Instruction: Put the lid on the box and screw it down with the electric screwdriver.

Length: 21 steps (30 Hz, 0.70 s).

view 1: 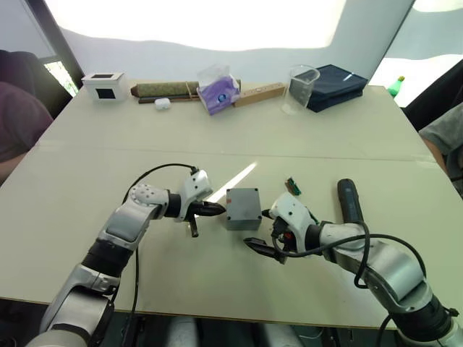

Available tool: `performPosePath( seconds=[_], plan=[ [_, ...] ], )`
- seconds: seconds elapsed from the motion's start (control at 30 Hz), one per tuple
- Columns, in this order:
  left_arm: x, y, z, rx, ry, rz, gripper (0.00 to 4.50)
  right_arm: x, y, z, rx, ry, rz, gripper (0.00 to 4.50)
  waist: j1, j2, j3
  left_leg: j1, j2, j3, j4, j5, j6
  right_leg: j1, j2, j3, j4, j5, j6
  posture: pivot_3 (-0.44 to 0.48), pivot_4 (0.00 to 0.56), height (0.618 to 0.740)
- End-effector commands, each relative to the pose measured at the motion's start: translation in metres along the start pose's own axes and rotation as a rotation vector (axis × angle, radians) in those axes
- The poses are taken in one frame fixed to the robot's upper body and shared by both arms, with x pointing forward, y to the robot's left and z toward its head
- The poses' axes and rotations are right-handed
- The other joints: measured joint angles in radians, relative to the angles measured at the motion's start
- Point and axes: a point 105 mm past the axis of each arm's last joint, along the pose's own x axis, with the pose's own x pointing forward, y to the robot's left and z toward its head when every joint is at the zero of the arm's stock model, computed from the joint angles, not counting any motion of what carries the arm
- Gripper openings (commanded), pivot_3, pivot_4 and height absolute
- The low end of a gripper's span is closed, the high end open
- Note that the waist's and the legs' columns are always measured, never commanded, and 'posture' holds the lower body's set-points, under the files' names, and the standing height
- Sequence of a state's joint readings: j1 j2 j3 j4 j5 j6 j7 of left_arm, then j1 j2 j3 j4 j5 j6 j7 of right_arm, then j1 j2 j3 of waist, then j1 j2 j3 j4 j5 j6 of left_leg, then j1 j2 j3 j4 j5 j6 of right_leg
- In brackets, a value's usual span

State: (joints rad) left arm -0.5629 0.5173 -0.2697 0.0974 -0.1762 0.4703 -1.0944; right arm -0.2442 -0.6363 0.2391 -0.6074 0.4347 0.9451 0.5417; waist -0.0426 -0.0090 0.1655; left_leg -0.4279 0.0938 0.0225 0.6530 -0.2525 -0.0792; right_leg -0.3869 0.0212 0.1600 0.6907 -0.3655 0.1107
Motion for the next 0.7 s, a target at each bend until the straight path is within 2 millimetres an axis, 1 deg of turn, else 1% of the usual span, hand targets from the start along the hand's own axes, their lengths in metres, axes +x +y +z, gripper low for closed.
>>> performPosePath(
  seconds=[0.03, 0.1, 0.13, 0.17, 0.23, 0.27, 0.3, 0.33, 0.4, 0.43, 0.5, 0.57, 0.6, 0.67, 0.7],
  plan=[
    [0.002, -0.003, 0.014, 0.060, -0.026, -0.022, 0.00, -0.004, 0.003, 0.014, -0.028, -0.061, -0.024, 4.43, 0.000, 0.000, 0.000, 0.000, 0.000, 0.000, 0.000, 0.000, 0.000, 0.000, 0.000, 0.000, 0.000, 0.000, 0.000, 0.000, 0.150, 0.739],
    [-0.002, -0.001, 0.013, 0.058, -0.023, -0.008, 0.00, -0.008, -0.004, 0.019, -0.054, -0.100, -0.082, 4.43, 0.000, 0.000, 0.000, 0.000, 0.000, 0.000, 0.000, 0.000, 0.000, 0.000, 0.000, 0.000, 0.000, 0.000, 0.000, 0.000, 0.150, 0.739],
    [-0.006, 0.002, 0.014, 0.055, -0.030, 0.014, 0.00, -0.012, -0.002, 0.022, -0.101, -0.118, -0.074, 4.43, 0.000, 0.000, 0.000, 0.000, 0.000, 0.000, 0.000, 0.000, 0.000, 0.000, 0.000, 0.000, 0.000, 0.000, 0.000, 0.000, 0.150, 0.739],
    [-0.008, 0.004, 0.015, 0.039, -0.031, 0.031, 0.00, -0.016, -0.001, 0.022, -0.135, -0.115, -0.083, 4.43, 0.000, 0.000, 0.000, 0.000, 0.000, 0.000, 0.000, 0.000, 0.000, 0.000, 0.000, 0.000, 0.000, 0.000, 0.000, 0.000, 0.150, 0.739],
    [-0.013, 0.009, 0.018, 0.019, -0.044, 0.062, 0.00, -0.022, -0.003, 0.021, -0.149, -0.111, -0.115, 4.43, 0.001, 0.000, 0.000, 0.000, 0.000, 0.000, 0.000, 0.000, 0.000, 0.000, 0.000, 0.000, 0.000, 0.000, 0.000, 0.000, 0.150, 0.739],
    [-0.016, 0.017, 0.022, 0.018, -0.061, 0.109, 0.00, -0.027, -0.009, 0.018, -0.128, -0.095, -0.168, 4.43, 0.001, 0.000, 0.000, 0.000, 0.000, 0.000, 0.000, 0.000, 0.000, 0.000, 0.000, 0.000, 0.000, 0.000, 0.000, 0.000, 0.150, 0.739],
    [-0.023, 0.027, 0.027, -0.015, -0.088, 0.165, 0.00, -0.036, -0.015, 0.018, -0.089, -0.090, -0.226, 4.43, 0.001, 0.000, 0.000, 0.000, 0.000, 0.000, 0.000, 0.000, 0.000, 0.000, 0.000, 0.000, 0.000, 0.000, 0.000, 0.000, 0.150, 0.739],
    [-0.033, 0.037, 0.039, -0.033, -0.151, 0.210, 0.00, -0.047, -0.022, 0.021, -0.063, -0.098, -0.290, 4.43, 0.002, 0.000, 0.000, 0.000, 0.000, 0.000, 0.000, 0.000, 0.000, 0.000, 0.000, 0.000, 0.000, 0.000, 0.000, 0.000, 0.150, 0.739],
    [-0.047, 0.049, 0.058, -0.046, -0.265, 0.272, 0.00, -0.062, -0.029, 0.023, -0.022, -0.109, -0.361, 4.43, 0.003, -0.001, 0.000, 0.000, 0.000, -0.001, 0.000, 0.000, 0.000, 0.000, 0.000, 0.000, 0.001, 0.000, 0.000, 0.000, 0.150, 0.739],
    [-0.052, 0.052, 0.064, -0.027, -0.294, 0.295, 0.00, -0.067, -0.032, 0.025, -0.009, -0.115, -0.388, 4.43, 0.002, -0.001, 0.000, 0.000, 0.000, -0.001, 0.001, 0.000, 0.000, 0.000, 0.000, 0.000, 0.002, 0.000, 0.000, 0.000, 0.150, 0.739],
    [-0.054, 0.049, 0.076, 0.016, -0.302, 0.256, 0.00, -0.079, -0.039, 0.025, 0.062, -0.159, -0.448, 4.43, 0.001, -0.001, 0.000, 0.001, 0.000, -0.001, 0.000, 0.000, 0.000, 0.000, 0.000, 0.000, 0.002, 0.000, 0.000, 0.000, 0.150, 0.739],
    [-0.054, 0.045, 0.080, 0.027, -0.289, 0.216, 0.00, -0.084, -0.043, 0.025, 0.097, -0.176, -0.481, 4.43, 0.001, 0.000, -0.001, 0.001, 0.000, -0.001, 0.000, 0.000, 0.000, 0.001, 0.000, 0.000, 0.002, 0.000, 0.000, 0.000, 0.150, 0.739],
    [-0.051, 0.038, 0.082, 0.042, -0.282, 0.169, 0.00, -0.087, -0.047, 0.021, 0.118, -0.169, -0.514, 4.43, 0.000, 0.000, -0.001, 0.001, 0.000, 0.000, 0.000, 0.001, -0.002, 0.001, 0.000, 0.000, 0.002, 0.000, 0.000, 0.000, 0.150, 0.739],
    [-0.041, 0.012, 0.089, 0.088, -0.243, -0.003, 0.00, -0.090, -0.050, 0.008, 0.168, -0.143, -0.552, 4.43, 0.000, 0.000, -0.001, 0.001, 0.000, 0.000, -0.001, 0.002, -0.004, 0.001, 0.000, 0.000, 0.002, 0.000, 0.000, 0.000, 0.150, 0.739],
    [-0.036, 0.001, 0.088, 0.121, -0.202, -0.071, 0.00, -0.088, -0.050, 0.001, 0.206, -0.134, -0.557, 4.43, 0.001, 0.000, -0.001, 0.001, 0.000, 0.000, -0.001, 0.002, -0.004, 0.001, 0.000, 0.000, 0.002, 0.000, 0.000, 0.000, 0.150, 0.739]
  ],
)
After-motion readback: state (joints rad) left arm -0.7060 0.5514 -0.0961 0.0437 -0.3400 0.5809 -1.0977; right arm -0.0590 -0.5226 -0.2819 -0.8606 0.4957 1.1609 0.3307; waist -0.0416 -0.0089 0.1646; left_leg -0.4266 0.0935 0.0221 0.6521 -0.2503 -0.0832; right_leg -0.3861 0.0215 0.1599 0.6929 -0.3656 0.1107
